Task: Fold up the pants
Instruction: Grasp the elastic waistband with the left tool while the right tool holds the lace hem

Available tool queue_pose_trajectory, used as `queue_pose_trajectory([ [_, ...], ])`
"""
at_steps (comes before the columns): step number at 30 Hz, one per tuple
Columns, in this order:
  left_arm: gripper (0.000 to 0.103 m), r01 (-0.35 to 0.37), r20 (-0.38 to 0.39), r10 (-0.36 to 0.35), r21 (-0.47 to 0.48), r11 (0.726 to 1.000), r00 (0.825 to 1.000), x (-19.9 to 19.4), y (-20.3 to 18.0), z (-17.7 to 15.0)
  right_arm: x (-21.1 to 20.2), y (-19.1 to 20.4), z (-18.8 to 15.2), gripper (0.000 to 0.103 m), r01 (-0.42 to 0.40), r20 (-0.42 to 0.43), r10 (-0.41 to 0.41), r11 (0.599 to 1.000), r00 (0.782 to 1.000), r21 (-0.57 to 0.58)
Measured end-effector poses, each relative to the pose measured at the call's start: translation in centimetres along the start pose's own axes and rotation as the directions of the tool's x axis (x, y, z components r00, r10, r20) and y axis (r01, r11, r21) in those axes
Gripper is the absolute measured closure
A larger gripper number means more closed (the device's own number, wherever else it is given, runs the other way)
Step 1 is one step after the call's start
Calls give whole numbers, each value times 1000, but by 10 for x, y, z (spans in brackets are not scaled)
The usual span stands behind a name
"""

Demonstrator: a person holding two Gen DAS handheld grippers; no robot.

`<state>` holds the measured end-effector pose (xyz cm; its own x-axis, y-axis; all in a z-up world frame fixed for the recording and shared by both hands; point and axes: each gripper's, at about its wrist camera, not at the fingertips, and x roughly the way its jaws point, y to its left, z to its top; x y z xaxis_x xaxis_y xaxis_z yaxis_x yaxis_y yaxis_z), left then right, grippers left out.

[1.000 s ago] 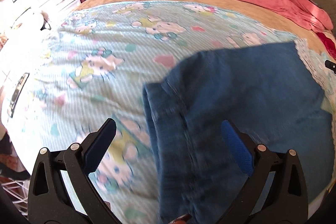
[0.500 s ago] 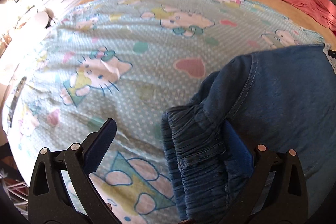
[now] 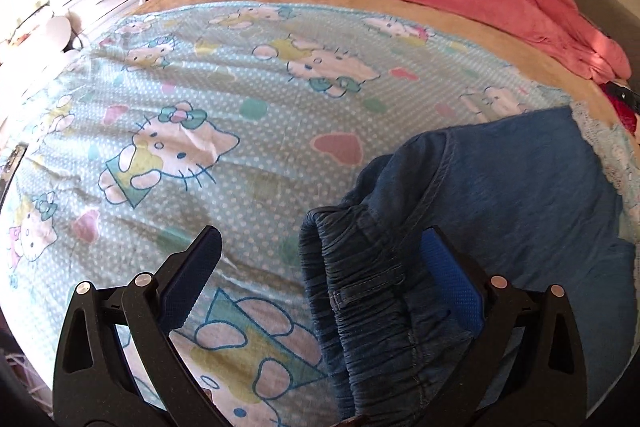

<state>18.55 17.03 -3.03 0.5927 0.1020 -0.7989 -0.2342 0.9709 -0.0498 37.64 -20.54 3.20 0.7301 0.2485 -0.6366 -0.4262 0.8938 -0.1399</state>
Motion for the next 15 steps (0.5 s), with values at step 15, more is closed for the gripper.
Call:
queue_pose_trajectory([
  [15, 16, 70, -51, -65, 89, 994, 997, 18, -9, 13, 53, 207, 0, 9, -401, -308, 281, 788, 909, -467],
])
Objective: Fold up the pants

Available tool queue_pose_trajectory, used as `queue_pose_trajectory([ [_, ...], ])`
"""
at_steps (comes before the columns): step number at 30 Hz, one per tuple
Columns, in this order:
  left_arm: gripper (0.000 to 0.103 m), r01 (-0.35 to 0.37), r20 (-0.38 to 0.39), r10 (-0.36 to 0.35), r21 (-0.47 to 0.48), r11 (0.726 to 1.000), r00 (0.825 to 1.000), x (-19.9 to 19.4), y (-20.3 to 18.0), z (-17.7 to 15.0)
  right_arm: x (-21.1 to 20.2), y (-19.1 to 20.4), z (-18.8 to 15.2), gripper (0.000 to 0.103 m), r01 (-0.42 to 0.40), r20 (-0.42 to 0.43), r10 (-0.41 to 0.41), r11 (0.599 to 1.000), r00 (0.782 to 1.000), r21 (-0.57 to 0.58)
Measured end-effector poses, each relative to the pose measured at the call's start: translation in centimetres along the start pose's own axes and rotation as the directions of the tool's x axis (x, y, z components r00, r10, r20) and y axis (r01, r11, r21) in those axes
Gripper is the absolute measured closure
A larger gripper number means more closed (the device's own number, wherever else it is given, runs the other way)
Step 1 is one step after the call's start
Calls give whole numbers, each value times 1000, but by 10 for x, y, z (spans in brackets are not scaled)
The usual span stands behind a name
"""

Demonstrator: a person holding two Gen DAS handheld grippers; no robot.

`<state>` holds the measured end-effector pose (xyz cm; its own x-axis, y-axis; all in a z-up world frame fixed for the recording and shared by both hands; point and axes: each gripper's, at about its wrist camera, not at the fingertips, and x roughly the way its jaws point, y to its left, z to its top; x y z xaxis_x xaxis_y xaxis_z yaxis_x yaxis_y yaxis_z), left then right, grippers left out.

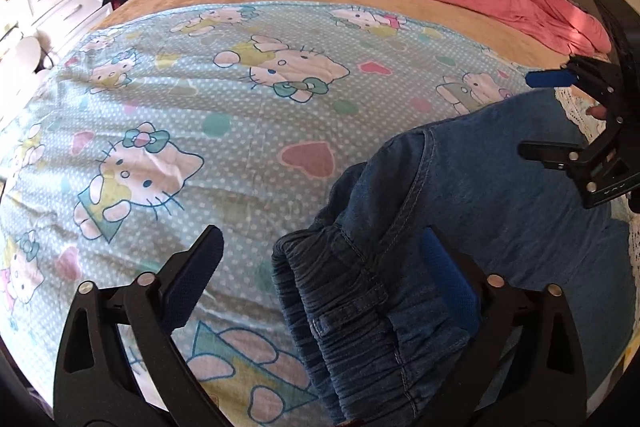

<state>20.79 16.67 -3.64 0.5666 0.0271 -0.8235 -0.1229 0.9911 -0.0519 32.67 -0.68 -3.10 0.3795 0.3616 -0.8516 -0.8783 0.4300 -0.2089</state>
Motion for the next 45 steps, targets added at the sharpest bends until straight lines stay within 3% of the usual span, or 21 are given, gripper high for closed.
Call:
queue_pose_trajectory([
  [2, 21, 19, -15, -19, 4, 1000, 1000, 6, 0, 0, 8, 0, 6, 9, 2, -24, -3, 1000, 1000, -15],
  [3, 28, 32, -24, -32, 2, 999, 999, 10, 1, 0, 13, -1, 9, 9, 0, -36, 0, 1000, 999, -17],
  [6, 68, 59, -28, -59, -10, 998, 998, 15, 4, 0, 24, -1, 14, 9, -11, -69, 9, 999, 998, -31],
  [9, 74, 53, -4, -53, -12, 999, 999, 12, 6, -3, 33, 0, 17, 10, -6, -91, 0, 998, 996, -57],
  [16, 77, 118, 97, -118, 13, 993, 988, -23, 1, 0, 46, 13, 25, 13, 12, -124, -26, 993, 992, -114],
  [19, 77, 142, 115, -144, 22, 990, 983, -34, -3, 1, 43, 24, 24, 40, -29, -106, 13, 989, 994, -143],
  [21, 77, 147, 119, -150, 30, 989, 982, -36, -5, 1, 41, 32, 21, 68, -58, -83, 46, 989, 995, -138],
  [23, 77, 140, 117, -143, 36, 990, 983, -36, -6, -1, 32, 41, 16, 89, -55, -46, 49, 991, 998, -125],
  [24, 77, 132, 116, -135, 37, 991, 984, -36, -6, -1, 28, 44, 14, 94, -38, -30, 35, 993, 999, -116],
  [29, 77, 132, 118, -134, 26, 991, 984, -44, -3, -8, -16, 50, -10, 96, 8, 81, -7, 1000, 997, -10],
  [35, 77, 166, 142, -176, 81, 983, 974, -69, -20, -16, -88, 56, -57, 96, -15, 208, -19, 987, 978, 160],
  [45, 76, 192, 152, -218, 165, 967, 964, -110, -47, -65, -154, 126, -118, 96, -45, 248, -20, 966, 969, 253],
])
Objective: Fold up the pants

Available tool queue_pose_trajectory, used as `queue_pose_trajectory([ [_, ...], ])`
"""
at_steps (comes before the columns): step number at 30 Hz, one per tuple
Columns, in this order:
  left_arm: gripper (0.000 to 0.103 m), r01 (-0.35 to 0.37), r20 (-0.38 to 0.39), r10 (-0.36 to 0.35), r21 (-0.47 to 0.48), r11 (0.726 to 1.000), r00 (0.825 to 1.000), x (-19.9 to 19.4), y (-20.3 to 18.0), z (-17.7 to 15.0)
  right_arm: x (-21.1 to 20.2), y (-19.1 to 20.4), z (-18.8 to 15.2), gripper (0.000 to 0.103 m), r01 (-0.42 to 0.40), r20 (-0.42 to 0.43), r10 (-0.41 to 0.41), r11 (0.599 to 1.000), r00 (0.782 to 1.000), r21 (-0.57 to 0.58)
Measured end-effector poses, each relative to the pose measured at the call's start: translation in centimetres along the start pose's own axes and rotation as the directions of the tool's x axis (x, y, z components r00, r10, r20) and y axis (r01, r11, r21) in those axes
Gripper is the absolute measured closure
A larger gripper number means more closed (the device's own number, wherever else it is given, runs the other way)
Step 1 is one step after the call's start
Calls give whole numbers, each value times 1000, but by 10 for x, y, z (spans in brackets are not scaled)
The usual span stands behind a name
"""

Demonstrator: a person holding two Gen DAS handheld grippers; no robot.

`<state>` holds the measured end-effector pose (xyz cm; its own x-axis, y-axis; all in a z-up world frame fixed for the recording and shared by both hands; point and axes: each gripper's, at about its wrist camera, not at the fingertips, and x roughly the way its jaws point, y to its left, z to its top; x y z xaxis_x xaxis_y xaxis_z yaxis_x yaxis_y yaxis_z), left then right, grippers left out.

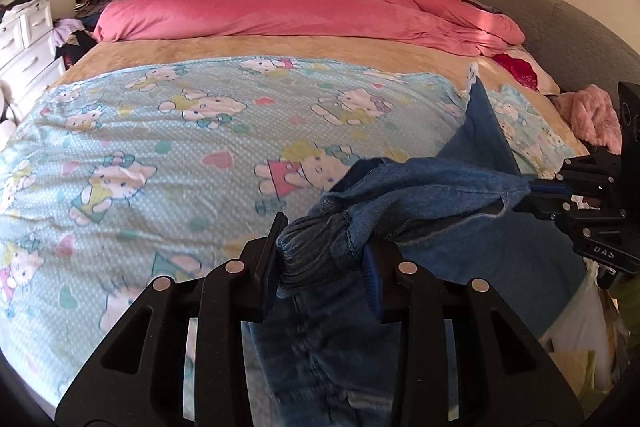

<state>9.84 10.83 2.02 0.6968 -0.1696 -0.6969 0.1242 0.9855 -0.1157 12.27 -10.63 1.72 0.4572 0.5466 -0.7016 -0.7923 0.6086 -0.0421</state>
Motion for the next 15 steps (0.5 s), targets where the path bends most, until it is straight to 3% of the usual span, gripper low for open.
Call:
queue_pose_trajectory([
  [8, 74, -39, -29, 40, 41, 998, 999, -22, -10, -34, -21, 65, -37, 96, -91, -38, 88, 993, 995, -69],
  [15, 72, -60, -79, 66, 68, 996, 995, -22, -15, -55, -14, 93, -62, 96, -124, -79, 119, 990, 990, -66],
])
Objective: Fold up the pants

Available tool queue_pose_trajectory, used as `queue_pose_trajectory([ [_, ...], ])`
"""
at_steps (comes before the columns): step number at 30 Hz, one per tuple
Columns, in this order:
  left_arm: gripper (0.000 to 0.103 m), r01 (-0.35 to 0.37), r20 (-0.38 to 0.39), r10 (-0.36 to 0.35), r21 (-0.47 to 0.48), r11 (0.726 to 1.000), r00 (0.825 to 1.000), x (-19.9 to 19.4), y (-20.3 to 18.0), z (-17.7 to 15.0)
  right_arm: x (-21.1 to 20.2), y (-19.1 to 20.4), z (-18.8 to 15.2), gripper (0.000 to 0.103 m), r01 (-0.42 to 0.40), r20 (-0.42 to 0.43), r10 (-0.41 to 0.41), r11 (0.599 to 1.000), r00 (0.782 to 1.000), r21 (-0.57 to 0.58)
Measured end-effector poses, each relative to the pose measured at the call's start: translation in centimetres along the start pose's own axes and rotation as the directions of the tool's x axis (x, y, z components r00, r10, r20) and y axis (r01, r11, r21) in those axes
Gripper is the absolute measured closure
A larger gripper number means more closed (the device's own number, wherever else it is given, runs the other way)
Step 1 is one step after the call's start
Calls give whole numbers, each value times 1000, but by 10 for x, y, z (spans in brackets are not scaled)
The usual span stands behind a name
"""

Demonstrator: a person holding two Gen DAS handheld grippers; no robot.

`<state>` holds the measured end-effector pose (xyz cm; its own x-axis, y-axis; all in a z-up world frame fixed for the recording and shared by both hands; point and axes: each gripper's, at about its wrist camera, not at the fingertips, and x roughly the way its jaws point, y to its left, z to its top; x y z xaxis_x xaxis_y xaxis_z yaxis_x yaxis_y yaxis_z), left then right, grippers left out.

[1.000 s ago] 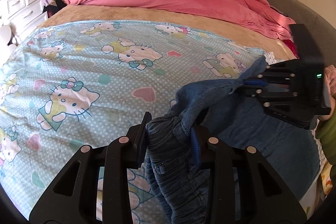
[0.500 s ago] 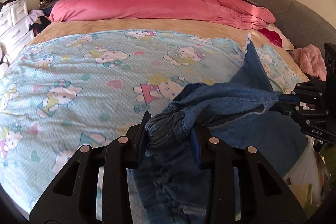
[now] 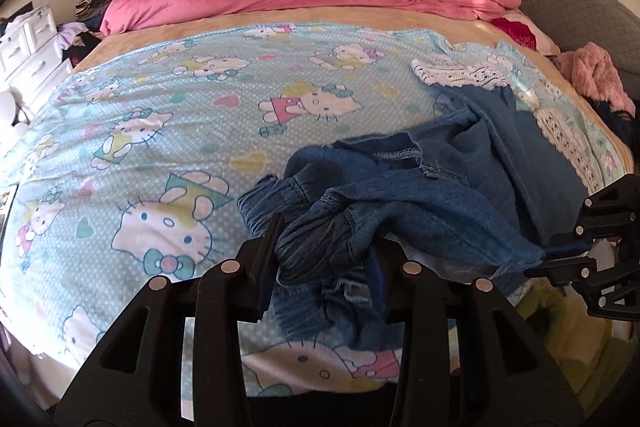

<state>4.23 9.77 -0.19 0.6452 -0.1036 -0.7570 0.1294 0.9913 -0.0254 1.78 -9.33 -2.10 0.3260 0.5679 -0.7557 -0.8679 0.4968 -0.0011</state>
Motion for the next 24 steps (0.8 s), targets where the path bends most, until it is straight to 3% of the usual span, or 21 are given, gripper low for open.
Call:
queue_pose_trajectory([
  [15, 57, -3, -67, -2, -80, 997, 998, -5, 25, -28, 16, 16, -9, 96, 33, -30, -35, 998, 999, -60],
  [22, 54, -36, -35, 34, -77, 996, 999, -36, 32, -39, 23, 18, -15, 96, 42, -74, -48, 996, 996, -81],
  [24, 54, -6, -2, 6, -101, 995, 1000, -48, 37, -38, 24, 17, -17, 93, 39, -84, -46, 996, 995, -77],
])
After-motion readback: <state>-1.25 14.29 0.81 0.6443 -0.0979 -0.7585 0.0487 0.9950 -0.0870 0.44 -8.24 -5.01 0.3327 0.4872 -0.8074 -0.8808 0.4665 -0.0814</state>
